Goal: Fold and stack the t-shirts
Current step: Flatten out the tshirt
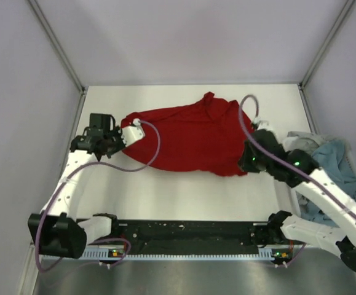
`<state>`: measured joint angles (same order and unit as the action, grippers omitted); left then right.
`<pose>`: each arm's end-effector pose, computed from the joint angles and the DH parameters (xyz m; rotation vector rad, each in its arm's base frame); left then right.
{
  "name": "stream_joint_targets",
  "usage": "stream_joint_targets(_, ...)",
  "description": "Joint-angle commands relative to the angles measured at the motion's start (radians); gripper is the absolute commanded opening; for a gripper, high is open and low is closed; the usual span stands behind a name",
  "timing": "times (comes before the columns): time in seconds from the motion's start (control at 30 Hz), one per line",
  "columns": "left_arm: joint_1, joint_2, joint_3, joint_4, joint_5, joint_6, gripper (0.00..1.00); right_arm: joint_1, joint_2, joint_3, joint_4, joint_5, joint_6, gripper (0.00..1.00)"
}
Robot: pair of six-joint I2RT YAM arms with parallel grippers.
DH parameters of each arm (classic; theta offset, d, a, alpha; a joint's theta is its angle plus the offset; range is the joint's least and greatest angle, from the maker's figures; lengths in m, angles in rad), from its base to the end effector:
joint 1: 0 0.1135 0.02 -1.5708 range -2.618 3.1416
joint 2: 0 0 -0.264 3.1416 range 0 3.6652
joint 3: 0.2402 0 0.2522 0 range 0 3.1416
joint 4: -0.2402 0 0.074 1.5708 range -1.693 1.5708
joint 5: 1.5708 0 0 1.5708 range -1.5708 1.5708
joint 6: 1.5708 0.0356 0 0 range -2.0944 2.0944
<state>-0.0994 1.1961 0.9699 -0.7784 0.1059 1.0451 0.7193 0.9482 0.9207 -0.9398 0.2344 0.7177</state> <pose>0.2327 -0.0270 0.2704 1.4317 2.1491 0.2203 0.1365 0.1086 0.2918 0.0904 2.5227 0.2933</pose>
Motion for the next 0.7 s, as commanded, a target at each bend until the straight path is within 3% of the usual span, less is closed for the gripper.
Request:
stream_joint_targets(0.0,0.006,-0.119,0.235,-0.113,-0.029,-0.148,0.00,-0.012,-0.066,0.468,-0.163,0.163,-0.171,0.00)
stream_joint_targets(0.2,0.006,-0.164,0.599,-0.240,-0.095,-0.218,0.00,-0.012,-0.045,0.970,-0.238,0.161,-0.297,0.00)
stream_joint_targets(0.37,0.006,-0.153,0.835,-0.283,-0.158,-0.244,0.00,-0.012,0.015,1.161,-0.278,0.180,-0.368,0.00)
stream_joint_targets(0.57,0.006,-0.098,0.860,-0.216,-0.193,-0.237,0.00,-0.018,0.200,1.244,-0.264,0.262,-0.477,0.00)
stream_joint_targets(0.6,0.006,-0.089,0.845,-0.184,-0.196,-0.238,0.00,-0.046,0.252,1.276,-0.258,0.246,-0.492,0.00)
stream_joint_targets(0.67,0.006,-0.063,0.813,-0.115,-0.196,-0.241,0.00,-0.180,0.348,1.337,-0.234,0.069,-0.491,0.00)
